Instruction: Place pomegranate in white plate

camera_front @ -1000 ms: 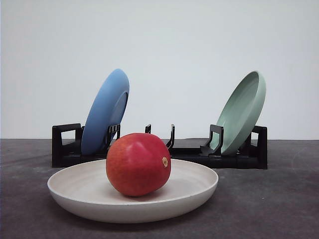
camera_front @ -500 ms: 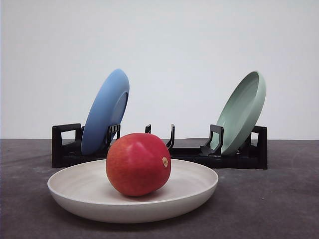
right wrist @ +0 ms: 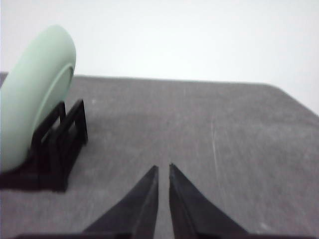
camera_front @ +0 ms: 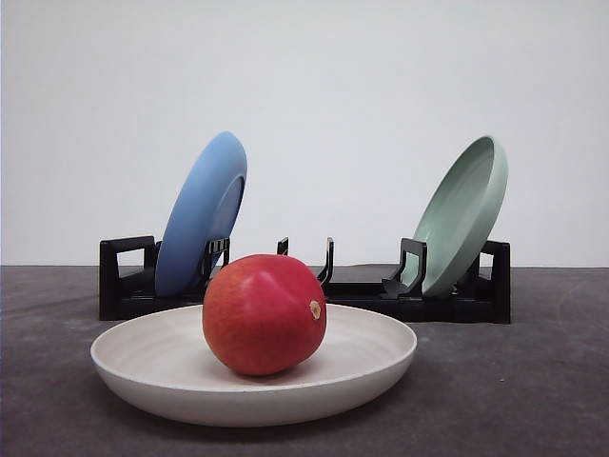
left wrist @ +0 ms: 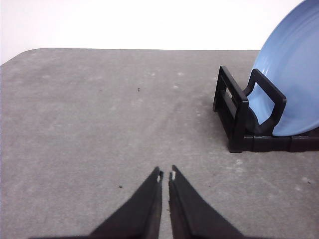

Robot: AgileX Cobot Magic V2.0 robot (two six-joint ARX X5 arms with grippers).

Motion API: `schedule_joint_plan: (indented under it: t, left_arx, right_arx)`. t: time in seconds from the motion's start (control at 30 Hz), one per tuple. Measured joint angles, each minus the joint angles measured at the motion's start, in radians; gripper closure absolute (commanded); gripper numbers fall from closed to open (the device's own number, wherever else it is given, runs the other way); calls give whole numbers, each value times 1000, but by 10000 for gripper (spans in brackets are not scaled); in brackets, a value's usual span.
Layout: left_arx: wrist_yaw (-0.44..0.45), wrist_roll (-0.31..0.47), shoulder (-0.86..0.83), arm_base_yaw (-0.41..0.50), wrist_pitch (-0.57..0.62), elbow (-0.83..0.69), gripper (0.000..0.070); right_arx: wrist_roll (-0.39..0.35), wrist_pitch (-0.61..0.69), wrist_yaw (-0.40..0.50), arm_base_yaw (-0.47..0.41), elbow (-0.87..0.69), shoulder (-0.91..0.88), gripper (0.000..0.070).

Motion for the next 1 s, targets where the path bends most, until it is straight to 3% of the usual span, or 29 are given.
schedule_joint_plan:
  t: [0.57, 1.0]
  left_arx:
    - [0, 0, 0, 0, 1, 0, 697]
    - [0, 0, 0, 0, 1, 0, 697]
  right_arx:
    - [61, 10, -47, 0, -6, -48, 665]
    - [64, 10, -44, 0, -6, -48, 665]
